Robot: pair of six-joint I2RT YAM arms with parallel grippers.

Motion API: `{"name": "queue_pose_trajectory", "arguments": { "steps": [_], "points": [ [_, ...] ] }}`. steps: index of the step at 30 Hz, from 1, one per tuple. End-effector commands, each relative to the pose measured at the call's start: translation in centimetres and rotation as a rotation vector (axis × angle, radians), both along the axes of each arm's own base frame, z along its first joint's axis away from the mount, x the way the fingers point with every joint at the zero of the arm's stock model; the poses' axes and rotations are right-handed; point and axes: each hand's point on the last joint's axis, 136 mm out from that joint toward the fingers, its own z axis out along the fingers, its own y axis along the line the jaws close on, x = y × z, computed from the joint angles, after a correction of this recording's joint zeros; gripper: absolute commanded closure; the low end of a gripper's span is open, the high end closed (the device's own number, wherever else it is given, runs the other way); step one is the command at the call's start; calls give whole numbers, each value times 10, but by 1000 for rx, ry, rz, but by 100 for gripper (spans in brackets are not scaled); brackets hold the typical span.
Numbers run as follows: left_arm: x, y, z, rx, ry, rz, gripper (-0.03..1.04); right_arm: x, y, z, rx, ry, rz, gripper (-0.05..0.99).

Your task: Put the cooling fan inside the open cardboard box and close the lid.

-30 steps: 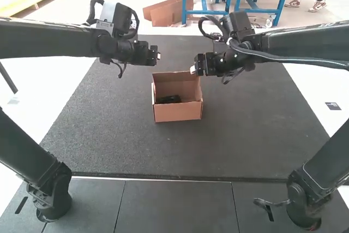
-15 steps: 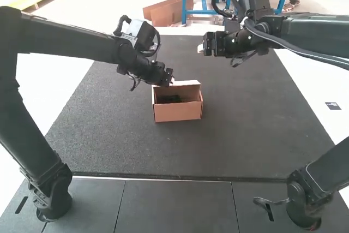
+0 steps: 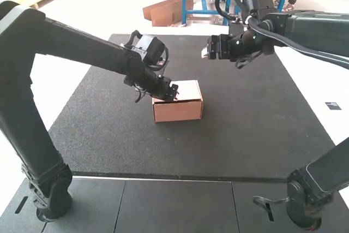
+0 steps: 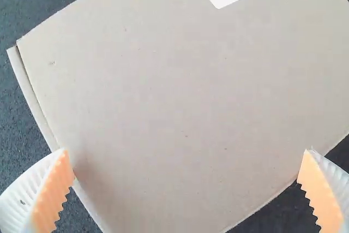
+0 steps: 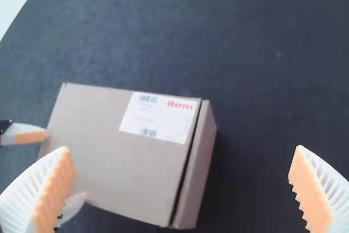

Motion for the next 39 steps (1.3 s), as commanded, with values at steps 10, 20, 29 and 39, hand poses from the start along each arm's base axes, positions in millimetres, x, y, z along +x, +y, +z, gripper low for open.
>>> {"name": "queue_pose_trajectory", "arguments": {
  "steps": [10, 20, 29, 39],
  "points": [
    [-5, 21, -23, 116, -3, 39, 4, -1, -13, 28, 40, -35, -14, 3],
    [-3, 42, -29, 337, -136, 49, 4, 1, -31, 35, 50, -4, -59, 3],
    [12, 25, 34, 149, -188, 72, 4, 4, -39, 40, 52, -12, -82, 3],
    [35, 47, 165, -66, -399, 134, 4, 15, -57, 45, 96, -22, -172, 2]
  ]
}}
